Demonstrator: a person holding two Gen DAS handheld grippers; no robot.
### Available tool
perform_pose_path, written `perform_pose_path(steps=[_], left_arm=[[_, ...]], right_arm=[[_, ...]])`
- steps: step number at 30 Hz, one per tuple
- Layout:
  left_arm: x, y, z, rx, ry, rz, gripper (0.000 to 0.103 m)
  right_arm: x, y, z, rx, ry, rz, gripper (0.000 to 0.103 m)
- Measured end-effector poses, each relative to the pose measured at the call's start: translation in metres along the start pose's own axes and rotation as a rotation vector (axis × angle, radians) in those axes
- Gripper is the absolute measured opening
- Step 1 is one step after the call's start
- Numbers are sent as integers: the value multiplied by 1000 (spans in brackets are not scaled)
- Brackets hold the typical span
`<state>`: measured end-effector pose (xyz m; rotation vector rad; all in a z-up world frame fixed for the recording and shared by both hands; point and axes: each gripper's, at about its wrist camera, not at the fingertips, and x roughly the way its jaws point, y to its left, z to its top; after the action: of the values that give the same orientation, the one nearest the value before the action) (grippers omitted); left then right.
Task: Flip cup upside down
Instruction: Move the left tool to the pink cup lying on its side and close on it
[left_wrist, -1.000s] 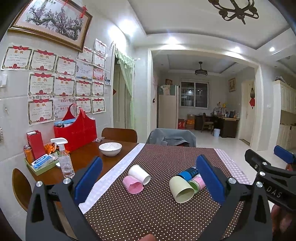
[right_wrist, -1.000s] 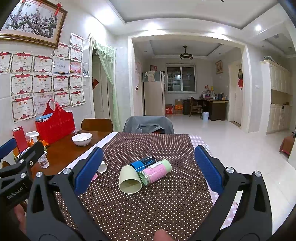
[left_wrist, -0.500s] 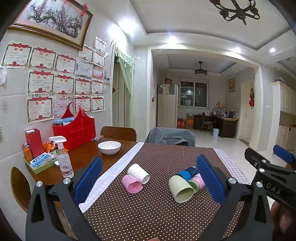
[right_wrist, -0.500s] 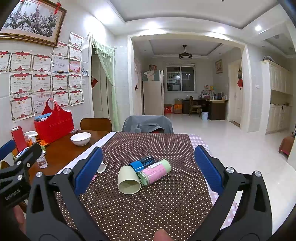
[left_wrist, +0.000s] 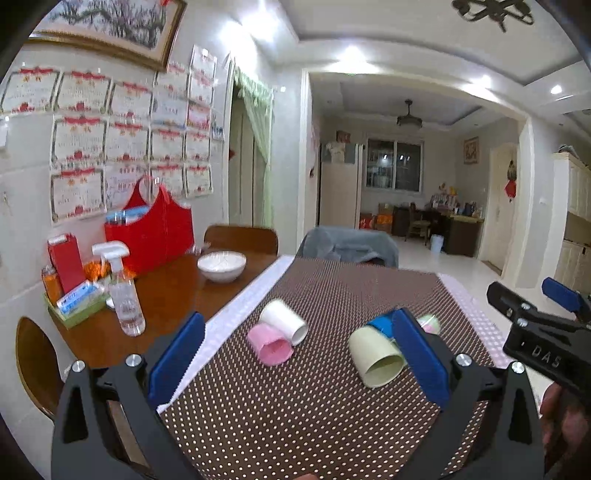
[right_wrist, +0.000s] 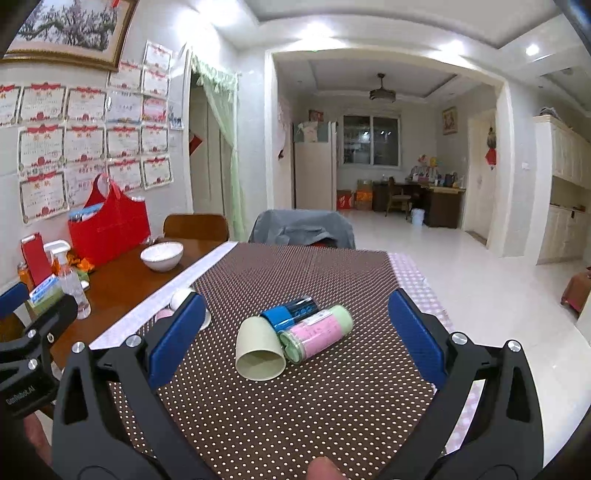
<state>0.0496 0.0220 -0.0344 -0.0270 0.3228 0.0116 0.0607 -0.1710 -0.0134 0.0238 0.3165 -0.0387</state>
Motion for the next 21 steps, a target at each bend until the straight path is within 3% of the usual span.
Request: perform_pose_path(steps=[13, 21], left_arm=[[99, 41, -17, -99, 269, 47, 99], [169, 42, -18, -105, 378, 75, 99]], right_arm=[[84, 9, -1, -18, 152, 43, 97], [133, 8, -5, -27, 233, 43, 97]])
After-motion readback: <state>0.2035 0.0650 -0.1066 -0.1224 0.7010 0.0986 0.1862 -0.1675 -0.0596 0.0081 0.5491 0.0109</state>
